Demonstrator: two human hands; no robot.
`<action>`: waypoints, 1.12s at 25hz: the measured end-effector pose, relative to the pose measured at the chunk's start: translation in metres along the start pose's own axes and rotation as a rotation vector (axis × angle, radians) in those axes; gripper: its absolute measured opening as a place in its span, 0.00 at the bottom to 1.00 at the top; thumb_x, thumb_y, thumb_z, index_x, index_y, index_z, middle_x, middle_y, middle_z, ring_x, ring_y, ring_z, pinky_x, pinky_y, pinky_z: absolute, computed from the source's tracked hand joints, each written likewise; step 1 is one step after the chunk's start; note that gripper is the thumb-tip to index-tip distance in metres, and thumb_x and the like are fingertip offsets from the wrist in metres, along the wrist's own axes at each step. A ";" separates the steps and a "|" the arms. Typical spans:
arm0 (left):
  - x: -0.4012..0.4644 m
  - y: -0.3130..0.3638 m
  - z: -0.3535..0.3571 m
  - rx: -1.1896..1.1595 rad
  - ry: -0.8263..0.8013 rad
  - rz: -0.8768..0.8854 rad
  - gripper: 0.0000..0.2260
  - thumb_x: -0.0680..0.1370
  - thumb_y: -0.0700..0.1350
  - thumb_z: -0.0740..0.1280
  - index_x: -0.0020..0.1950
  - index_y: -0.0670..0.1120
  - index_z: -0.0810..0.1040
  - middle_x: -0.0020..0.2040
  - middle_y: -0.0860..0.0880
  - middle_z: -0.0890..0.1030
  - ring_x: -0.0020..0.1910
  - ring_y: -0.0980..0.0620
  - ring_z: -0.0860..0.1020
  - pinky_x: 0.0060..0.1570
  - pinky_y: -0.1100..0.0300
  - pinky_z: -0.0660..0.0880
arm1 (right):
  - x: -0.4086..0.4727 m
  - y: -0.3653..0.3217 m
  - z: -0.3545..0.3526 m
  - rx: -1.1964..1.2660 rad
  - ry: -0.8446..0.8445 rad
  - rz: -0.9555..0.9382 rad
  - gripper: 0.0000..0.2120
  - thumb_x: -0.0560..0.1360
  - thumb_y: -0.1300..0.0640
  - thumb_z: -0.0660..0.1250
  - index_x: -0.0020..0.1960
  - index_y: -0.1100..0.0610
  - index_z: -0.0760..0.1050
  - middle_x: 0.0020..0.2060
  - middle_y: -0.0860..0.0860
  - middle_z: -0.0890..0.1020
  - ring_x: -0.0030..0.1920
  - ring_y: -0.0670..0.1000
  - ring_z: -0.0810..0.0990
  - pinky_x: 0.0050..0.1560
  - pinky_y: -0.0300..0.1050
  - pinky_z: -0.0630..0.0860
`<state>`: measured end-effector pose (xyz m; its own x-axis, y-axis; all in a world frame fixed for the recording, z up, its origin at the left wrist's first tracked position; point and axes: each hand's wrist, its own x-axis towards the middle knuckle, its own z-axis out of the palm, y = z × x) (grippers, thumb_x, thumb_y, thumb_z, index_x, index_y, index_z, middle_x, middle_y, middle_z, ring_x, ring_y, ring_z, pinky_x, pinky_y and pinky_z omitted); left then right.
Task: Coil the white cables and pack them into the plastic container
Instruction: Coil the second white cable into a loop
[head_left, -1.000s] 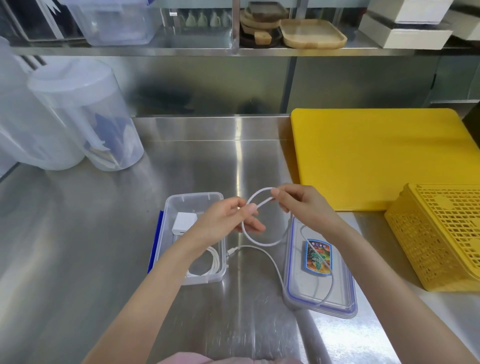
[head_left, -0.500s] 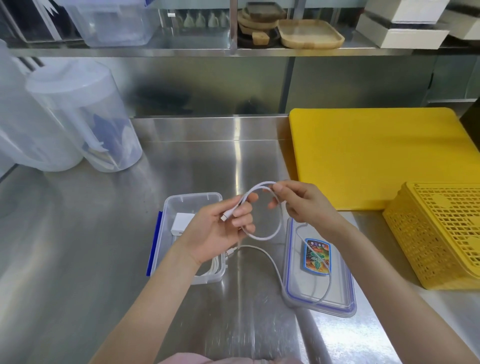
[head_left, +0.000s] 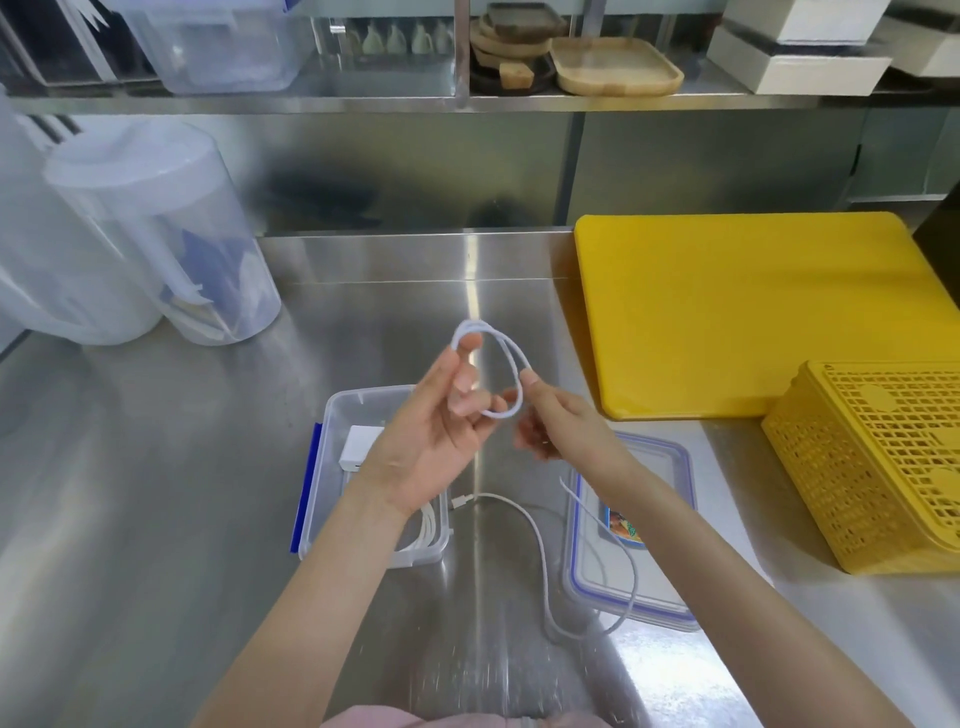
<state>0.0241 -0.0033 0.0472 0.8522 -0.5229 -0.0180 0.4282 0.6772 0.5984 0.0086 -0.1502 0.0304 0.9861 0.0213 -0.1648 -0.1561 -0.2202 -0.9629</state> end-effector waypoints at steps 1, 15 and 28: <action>0.002 0.006 0.000 -0.026 0.040 0.042 0.08 0.72 0.47 0.64 0.41 0.50 0.83 0.24 0.56 0.76 0.23 0.62 0.73 0.42 0.68 0.77 | -0.002 0.005 0.001 -0.061 -0.006 -0.015 0.18 0.78 0.44 0.52 0.37 0.47 0.76 0.22 0.46 0.74 0.24 0.41 0.70 0.32 0.34 0.68; 0.008 0.011 -0.017 0.244 0.249 0.155 0.17 0.79 0.43 0.58 0.38 0.49 0.84 0.39 0.53 0.86 0.44 0.57 0.84 0.43 0.66 0.79 | -0.015 0.021 -0.006 -0.578 0.020 -0.221 0.10 0.78 0.56 0.60 0.52 0.57 0.79 0.33 0.53 0.82 0.30 0.45 0.76 0.34 0.29 0.67; 0.005 -0.026 -0.017 1.509 0.136 0.192 0.16 0.81 0.48 0.53 0.33 0.57 0.65 0.25 0.55 0.72 0.26 0.64 0.73 0.30 0.74 0.67 | -0.016 -0.014 -0.008 -0.693 -0.052 -0.309 0.06 0.71 0.48 0.68 0.43 0.50 0.77 0.28 0.44 0.76 0.28 0.42 0.71 0.33 0.37 0.69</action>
<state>0.0228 -0.0146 0.0178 0.9138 -0.3843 0.1317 -0.3134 -0.4606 0.8304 -0.0049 -0.1558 0.0479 0.9725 0.2241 0.0643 0.2155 -0.7587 -0.6147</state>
